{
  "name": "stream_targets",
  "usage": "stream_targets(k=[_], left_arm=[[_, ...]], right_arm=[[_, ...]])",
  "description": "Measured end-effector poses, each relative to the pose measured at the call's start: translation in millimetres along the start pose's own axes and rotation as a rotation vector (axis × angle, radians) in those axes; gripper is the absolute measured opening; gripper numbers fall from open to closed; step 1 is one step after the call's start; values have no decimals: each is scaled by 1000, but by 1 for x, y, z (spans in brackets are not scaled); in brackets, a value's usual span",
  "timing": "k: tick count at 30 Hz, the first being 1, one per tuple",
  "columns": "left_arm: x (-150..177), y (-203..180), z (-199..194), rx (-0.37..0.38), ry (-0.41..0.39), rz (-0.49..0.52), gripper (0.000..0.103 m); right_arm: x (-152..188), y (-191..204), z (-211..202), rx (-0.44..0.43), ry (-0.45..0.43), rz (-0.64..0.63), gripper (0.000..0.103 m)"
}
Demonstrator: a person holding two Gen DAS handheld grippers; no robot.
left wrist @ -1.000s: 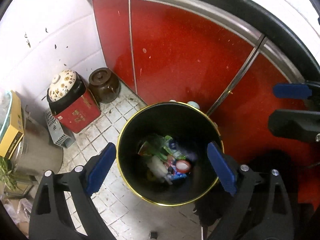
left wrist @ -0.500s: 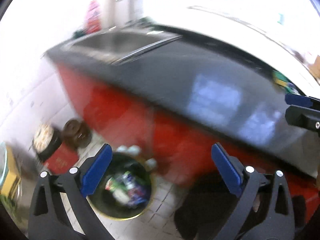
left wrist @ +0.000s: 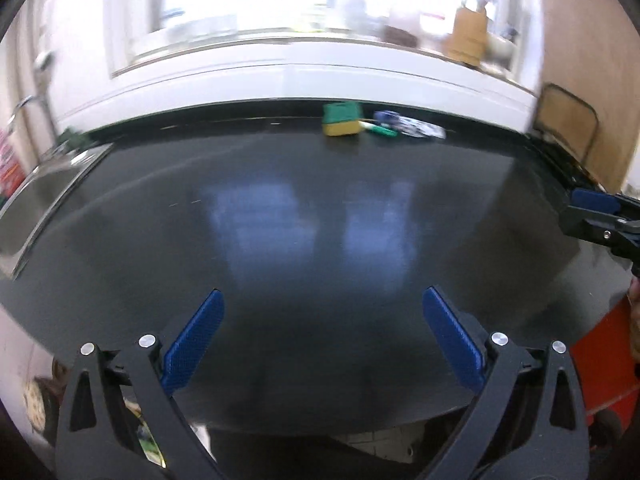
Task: Collect trash
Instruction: 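Move both tools back up to the counter, then grasp the green sponge with the left gripper while the right grasps the foil wrapper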
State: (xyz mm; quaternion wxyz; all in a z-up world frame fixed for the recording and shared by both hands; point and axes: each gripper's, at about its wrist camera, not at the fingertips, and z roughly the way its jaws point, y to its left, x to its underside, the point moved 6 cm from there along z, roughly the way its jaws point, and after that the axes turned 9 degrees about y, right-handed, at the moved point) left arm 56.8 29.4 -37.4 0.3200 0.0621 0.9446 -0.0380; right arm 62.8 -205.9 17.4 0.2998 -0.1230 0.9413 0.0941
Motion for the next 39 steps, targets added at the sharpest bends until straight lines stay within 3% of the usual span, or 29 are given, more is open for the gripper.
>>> stream_targets(k=[4, 10, 15, 19, 25, 31, 35, 37, 38, 39], left_arm=[[-5, -24, 9, 9, 20, 36, 96], [-35, -20, 39, 20, 65, 19, 96], [-78, -16, 84, 33, 116, 50, 96], [-134, -13, 139, 38, 152, 77, 96], [-204, -8, 213, 13, 159, 94, 96], [-251, 1, 266, 22, 166, 65, 96], [-263, 5, 280, 25, 163, 60, 96], [-266, 6, 283, 35, 172, 56, 90], [-266, 6, 282, 36, 164, 56, 81], [-266, 5, 279, 41, 155, 66, 66]], right_arm=[[5, -19, 3, 4, 1, 21, 96], [-18, -32, 30, -10, 23, 4, 96], [-66, -42, 68, -26, 46, -44, 96], [-114, -55, 105, -12, 52, -92, 96], [-189, -89, 193, 18, 96, -114, 95], [-226, -107, 250, 50, 128, -151, 86], [-235, -103, 261, 57, 120, -194, 76], [-236, -99, 262, 57, 115, -214, 68], [-235, -97, 263, 57, 120, -217, 53], [-233, -95, 263, 56, 122, -218, 48]])
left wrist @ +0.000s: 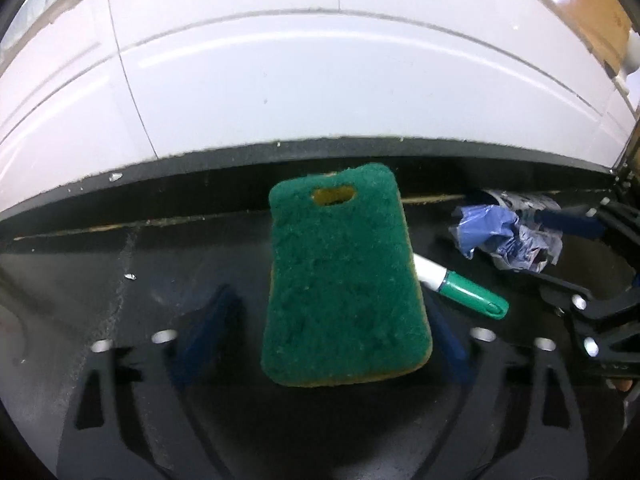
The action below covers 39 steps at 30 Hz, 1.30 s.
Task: Collect trash
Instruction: 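Grasp the green sponge with the left gripper while the right grasps the foil wrapper, then carry the sponge and foil wrapper to the bin and open both grippers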
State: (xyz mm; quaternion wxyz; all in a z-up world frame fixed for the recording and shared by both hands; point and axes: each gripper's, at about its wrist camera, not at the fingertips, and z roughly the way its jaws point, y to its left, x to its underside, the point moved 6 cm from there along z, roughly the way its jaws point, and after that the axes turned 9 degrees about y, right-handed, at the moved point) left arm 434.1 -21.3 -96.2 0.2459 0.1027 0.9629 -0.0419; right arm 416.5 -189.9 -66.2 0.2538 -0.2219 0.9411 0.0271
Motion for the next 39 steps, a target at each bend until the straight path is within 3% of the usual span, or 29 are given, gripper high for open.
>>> stream_targets(k=[1, 4, 11, 19, 24, 28, 33, 39], left_arm=[[-2, -2, 0, 0, 1, 8, 61], [9, -6, -11, 21, 10, 11, 59], [67, -15, -68, 3, -5, 15, 57], [175, -35, -157, -35, -39, 11, 57], [232, -49, -186, -30, -38, 21, 57], [253, -62, -193, -22, -38, 19, 57], [255, -63, -195, -21, -43, 18, 57], [264, -27, -211, -69, -71, -38, 57]], right_arm=[[2, 3, -3, 2, -6, -5, 43], [8, 8, -15, -8, -14, 5, 29], [47, 39, -74, -19, -53, 34, 28], [135, 91, -148, -25, -76, 97, 28], [193, 110, -180, -48, -74, 148, 28], [204, 121, -183, -48, -74, 155, 28], [212, 128, -191, -46, -83, 160, 28], [187, 165, -191, -100, -102, 104, 28]])
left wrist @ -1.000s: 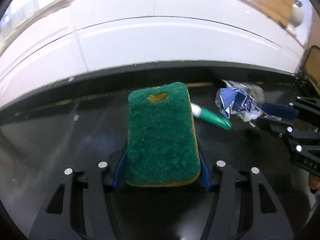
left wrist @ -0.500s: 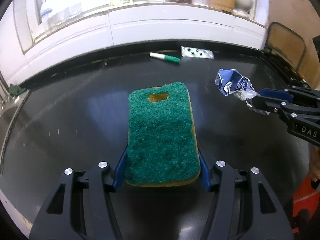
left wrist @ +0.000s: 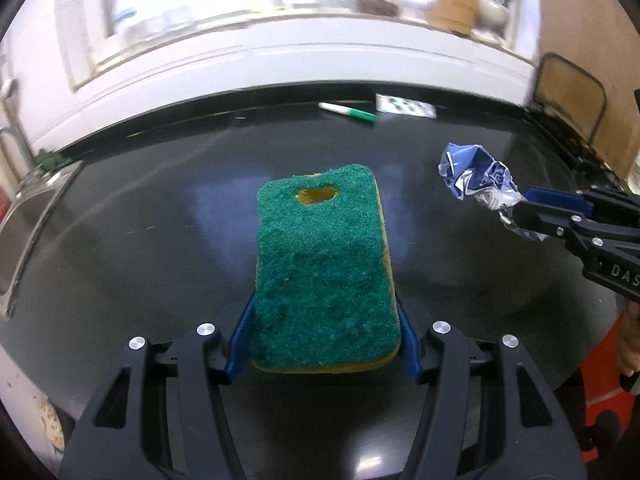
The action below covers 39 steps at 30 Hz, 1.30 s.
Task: Collect trash
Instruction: 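Carry the sponge and foil wrapper to the bin and open both grippers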
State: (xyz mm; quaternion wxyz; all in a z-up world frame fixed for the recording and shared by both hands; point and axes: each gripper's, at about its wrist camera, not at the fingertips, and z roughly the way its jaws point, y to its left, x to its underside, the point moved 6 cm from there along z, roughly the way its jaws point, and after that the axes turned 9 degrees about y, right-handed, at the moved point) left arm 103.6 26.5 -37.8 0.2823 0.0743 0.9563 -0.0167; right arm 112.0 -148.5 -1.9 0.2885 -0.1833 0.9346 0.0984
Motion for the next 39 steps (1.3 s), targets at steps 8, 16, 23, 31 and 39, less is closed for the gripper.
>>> stream_targets(k=[8, 16, 23, 31, 39], left_arm=[[55, 119, -43, -164, -14, -199, 57], [170, 244, -102, -380, 33, -447, 57], [269, 310, -128, -463, 99, -644, 57], [328, 348, -92, -398, 159, -776, 57], [368, 377, -24, -314, 229, -840, 57]], right_arm=[[-31, 149, 30, -174, 24, -223, 28], [-26, 340, 41, -401, 63, -477, 28], [10, 464, 56, -530, 153, -633, 28], [39, 533, 104, -526, 260, -688, 28], [66, 568, 183, -477, 381, -697, 28]])
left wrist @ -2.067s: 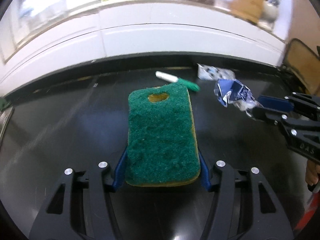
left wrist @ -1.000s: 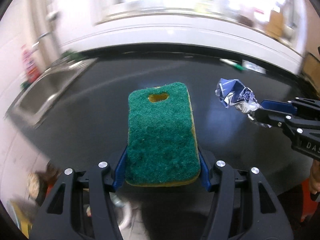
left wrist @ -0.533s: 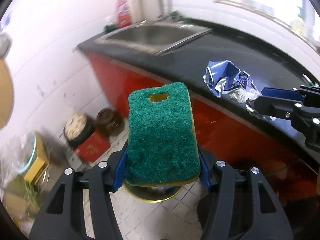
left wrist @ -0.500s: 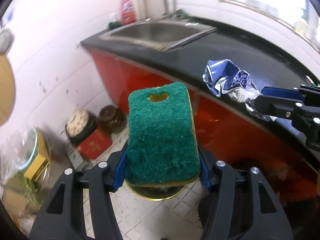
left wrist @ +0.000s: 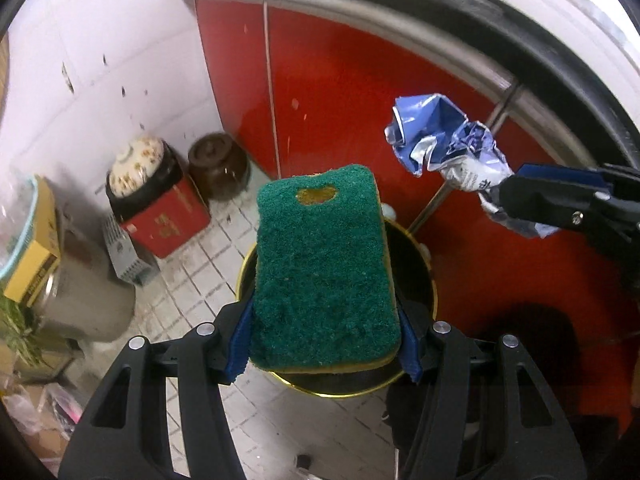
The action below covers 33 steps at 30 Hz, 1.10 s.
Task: Collect trash
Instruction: 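Carry the sponge and foil wrapper to the bin and open both grippers, then move both tools back up to the counter toward the marker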
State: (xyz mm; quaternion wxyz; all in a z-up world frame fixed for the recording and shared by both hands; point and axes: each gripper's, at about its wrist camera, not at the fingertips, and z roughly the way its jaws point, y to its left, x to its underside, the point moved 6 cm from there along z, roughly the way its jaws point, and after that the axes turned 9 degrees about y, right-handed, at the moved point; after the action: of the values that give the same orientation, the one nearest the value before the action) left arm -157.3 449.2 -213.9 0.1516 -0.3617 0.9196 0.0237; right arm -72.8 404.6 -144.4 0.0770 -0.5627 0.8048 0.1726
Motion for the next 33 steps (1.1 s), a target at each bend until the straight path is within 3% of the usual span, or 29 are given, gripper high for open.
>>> stream_targets(k=[5, 7, 8, 9, 17, 22, 26, 30, 33], left_arm=[[1, 6, 27, 18, 31, -7, 59], [2, 10, 33, 9, 37, -21, 71], [2, 12, 35, -2, 43, -29, 89], [3, 14, 34, -13, 35, -36, 92], [3, 20, 26, -26, 31, -34, 92], [-2, 7, -10, -14, -34, -16, 92], [-12, -33, -62, 14, -129, 67, 92], [-20, -105, -113, 68, -201, 192, 94], [-23, -171, -135, 125, -224, 300, 94]], right_arm=[[4, -6, 34, 2, 54, 9, 30], [3, -12, 38, 8, 64, 33, 42], [2, -14, 38, 7, 58, 40, 59], [1, -15, 34, 7, 37, 45, 69], [4, -10, 10, -9, 1, 18, 70], [16, -12, -39, -18, -70, 11, 70], [40, -37, -107, 2, -167, 59, 71], [85, -85, -180, 79, -271, 150, 78], [139, -141, -241, 176, -332, 278, 79]])
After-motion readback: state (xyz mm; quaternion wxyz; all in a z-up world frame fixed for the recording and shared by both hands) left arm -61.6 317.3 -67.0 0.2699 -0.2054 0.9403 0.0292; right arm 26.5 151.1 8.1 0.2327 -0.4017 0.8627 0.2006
